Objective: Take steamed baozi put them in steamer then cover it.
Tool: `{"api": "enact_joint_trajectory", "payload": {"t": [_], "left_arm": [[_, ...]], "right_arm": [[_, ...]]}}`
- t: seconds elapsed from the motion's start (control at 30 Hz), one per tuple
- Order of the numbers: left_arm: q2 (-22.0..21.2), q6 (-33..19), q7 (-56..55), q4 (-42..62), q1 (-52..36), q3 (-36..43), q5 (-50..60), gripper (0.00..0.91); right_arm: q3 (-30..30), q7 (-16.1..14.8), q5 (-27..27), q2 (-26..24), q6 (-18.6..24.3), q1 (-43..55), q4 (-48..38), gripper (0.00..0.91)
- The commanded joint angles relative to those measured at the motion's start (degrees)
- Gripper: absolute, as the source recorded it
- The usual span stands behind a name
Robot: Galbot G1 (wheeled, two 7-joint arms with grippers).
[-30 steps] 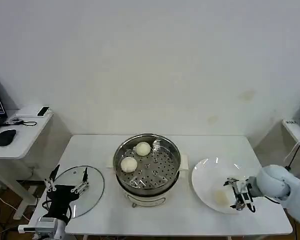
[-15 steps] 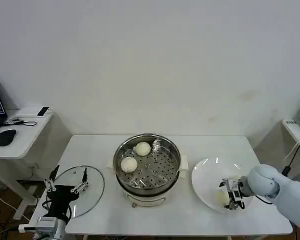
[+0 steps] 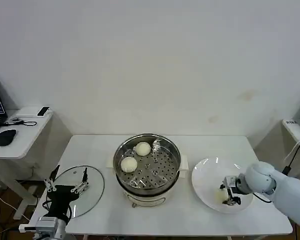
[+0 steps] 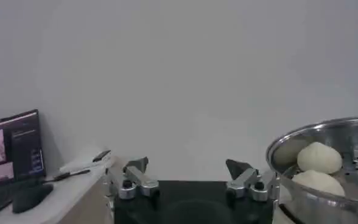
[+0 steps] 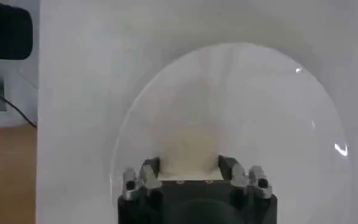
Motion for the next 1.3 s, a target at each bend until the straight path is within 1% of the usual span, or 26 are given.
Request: {"api": "enact_joint_trajectory", "payload": {"t": [0.03, 0.07, 0.2, 0.37, 0.43, 0.47, 0.5, 0.57, 0.7, 0.77, 0.8, 0.93, 1.0, 1.07, 1.13, 1.2, 1.27, 1.3], "left_arm": [[0.12, 0.03, 0.02, -0.18, 0.11, -0.10, -0.05, 0.907], [0.16, 0.02, 0.04, -0.20, 0.17, -0.21, -0.12, 0.907], [0.30, -0.09, 0.06, -0.07, 0.28, -0.38, -0.37, 0.907], [0.29, -0.33, 0.07, 0.07, 0.17, -0.16, -0.44, 0.907], [0.27, -0.38, 0.09, 0.04, 0.11, -0.02, -0.45, 0.907], [0.28, -0.38, 0.10, 0.03, 0.03, 0.00, -0.52, 0.907], [0.29, -0.39, 0.10, 0.07, -0.07, 0.02, -0.53, 0.907], [0.33, -0.43, 0.11, 0.12, -0.15, -0.03, -0.77, 0.907], [0.26, -0.84, 0.09, 0.22, -0.07, -0.22, -0.98, 0.907], [0.15, -0.99, 0.10, 0.24, -0.02, -0.38, -1.04, 0.907], [0.09, -1.00, 0.07, 0.22, 0.00, -0.49, -1.14, 0.907], [-0.31, -0.96, 0.03, 0.11, 0.07, -1.01, -1.27, 0.907], [-0.53, -0.95, 0.00, 0.06, 0.11, -1.21, -1.27, 0.907], [-0.72, -0.92, -0.02, -0.03, 0.19, -1.52, -1.28, 0.907], [-0.89, -0.87, -0.03, -0.44, 0.57, -2.02, -1.43, 0.907], [-1.04, -0.79, -0.03, -0.65, 0.81, -2.71, -1.57, 0.907], [-1.22, -0.72, -0.06, -1.01, 1.15, -3.37, -1.61, 0.907], [-1.30, -0.69, -0.06, -1.19, 1.32, -3.65, -1.66, 0.907]], "right_arm": [[-2.18, -2.41, 2.14, -1.51, 0.32, 7.22, 0.23, 0.635], [-2.21, -2.64, 2.21, -1.77, 0.53, 7.45, 0.23, 0.635], [-3.80, -4.19, 4.03, -3.45, 1.88, 14.37, 0.40, 0.635], [-6.72, -5.88, 6.62, -4.03, 3.00, 22.37, -0.23, 0.645], [-9.99, -6.41, 9.10, -3.78, 3.59, 28.59, -1.01, 0.645], [-10.65, -6.47, 9.23, -3.75, 3.63, 29.11, -1.07, 0.645], [-12.99, -6.79, 10.16, -3.32, 4.24, 34.37, -1.55, 0.645], [-16.92, -6.99, 11.25, -2.76, 4.76, 39.03, -1.84, 0.645], [-24.36, -5.75, 14.92, -0.24, 4.92, 49.35, -2.48, 0.645], [-27.92, -5.83, 15.35, 1.86, 5.14, 52.85, -2.89, 0.645], [-30.08, -5.80, 16.27, 3.58, 5.03, 56.30, -3.30, 0.645], [-33.97, -5.24, 18.43, 9.92, 5.35, 60.99, -3.92, 0.645], [-34.81, -4.16, 19.61, 13.27, 5.68, 61.55, -3.93, 0.645], [-35.72, -3.86, 20.01, 17.31, 5.95, 61.44, -4.00, 0.645], [-36.16, -3.78, 20.34, 20.29, 6.22, 60.57, -4.25, 0.645], [-36.60, -4.21, 20.31, 22.83, 7.37, 59.69, -4.48, 0.645], [-37.12, -5.43, 20.33, 25.02, 8.67, 59.02, -4.72, 0.645], [-37.42, -6.03, 20.13, 26.10, 10.00, 58.59, -5.01, 0.645]]}}
